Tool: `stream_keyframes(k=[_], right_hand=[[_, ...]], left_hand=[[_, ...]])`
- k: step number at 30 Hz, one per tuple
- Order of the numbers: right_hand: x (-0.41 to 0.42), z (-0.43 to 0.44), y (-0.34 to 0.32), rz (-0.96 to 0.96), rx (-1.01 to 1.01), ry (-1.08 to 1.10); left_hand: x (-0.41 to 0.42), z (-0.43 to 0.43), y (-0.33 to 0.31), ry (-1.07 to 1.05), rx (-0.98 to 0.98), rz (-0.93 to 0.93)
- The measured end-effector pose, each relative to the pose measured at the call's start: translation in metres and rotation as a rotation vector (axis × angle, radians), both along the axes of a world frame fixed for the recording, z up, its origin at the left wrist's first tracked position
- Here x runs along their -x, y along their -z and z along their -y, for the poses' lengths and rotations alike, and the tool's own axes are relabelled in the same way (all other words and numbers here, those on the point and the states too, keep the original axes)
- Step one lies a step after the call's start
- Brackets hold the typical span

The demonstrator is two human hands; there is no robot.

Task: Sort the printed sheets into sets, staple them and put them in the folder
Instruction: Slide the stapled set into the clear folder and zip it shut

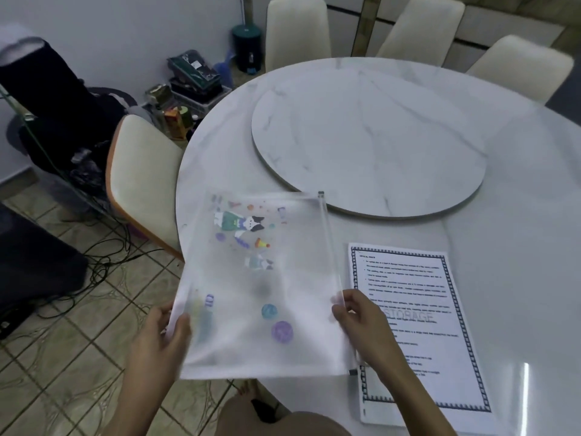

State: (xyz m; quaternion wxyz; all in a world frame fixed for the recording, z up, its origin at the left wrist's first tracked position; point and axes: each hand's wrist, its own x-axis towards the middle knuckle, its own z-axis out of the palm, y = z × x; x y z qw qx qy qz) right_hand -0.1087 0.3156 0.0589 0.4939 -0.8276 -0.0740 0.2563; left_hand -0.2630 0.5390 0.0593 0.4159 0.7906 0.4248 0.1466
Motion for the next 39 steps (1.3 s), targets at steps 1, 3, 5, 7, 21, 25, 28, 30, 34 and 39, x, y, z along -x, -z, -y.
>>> stream_keyframes(k=[1,3,5,7,21,25,28,30,34,39], right_hand=[[-0.002,0.0,-0.001,0.015,-0.01,0.002],[-0.011,-0.001,0.001,0.045,-0.038,0.03],[-0.025,-0.005,0.006,0.087,-0.06,0.068],[-0.039,-0.011,0.013,0.111,-0.077,0.097],[-0.084,0.031,0.059,0.269,0.24,0.199],[-0.082,0.093,0.059,0.309,0.402,0.358],[-0.074,0.128,0.057,0.215,0.584,0.467],[-0.068,0.141,0.057,0.128,0.659,0.48],[-0.059,0.146,0.065,0.071,0.724,0.495],[-0.056,0.146,0.069,0.128,0.762,0.502]], left_hand=[[-0.003,0.001,0.001,0.001,-0.002,0.003],[-0.014,0.0,0.004,0.014,-0.012,0.022],[-0.03,-0.003,0.009,0.035,-0.019,0.053],[-0.048,-0.009,0.014,0.05,-0.023,0.085],[-0.127,-0.037,0.068,0.075,-0.196,-0.134],[-0.131,0.005,0.065,0.202,-0.177,-0.021],[-0.135,0.046,0.064,0.376,-0.094,-0.001],[-0.134,0.078,0.064,0.504,-0.092,-0.006],[-0.13,0.13,0.076,0.781,-0.209,-0.048],[-0.133,0.142,0.092,0.941,-0.378,-0.204]])
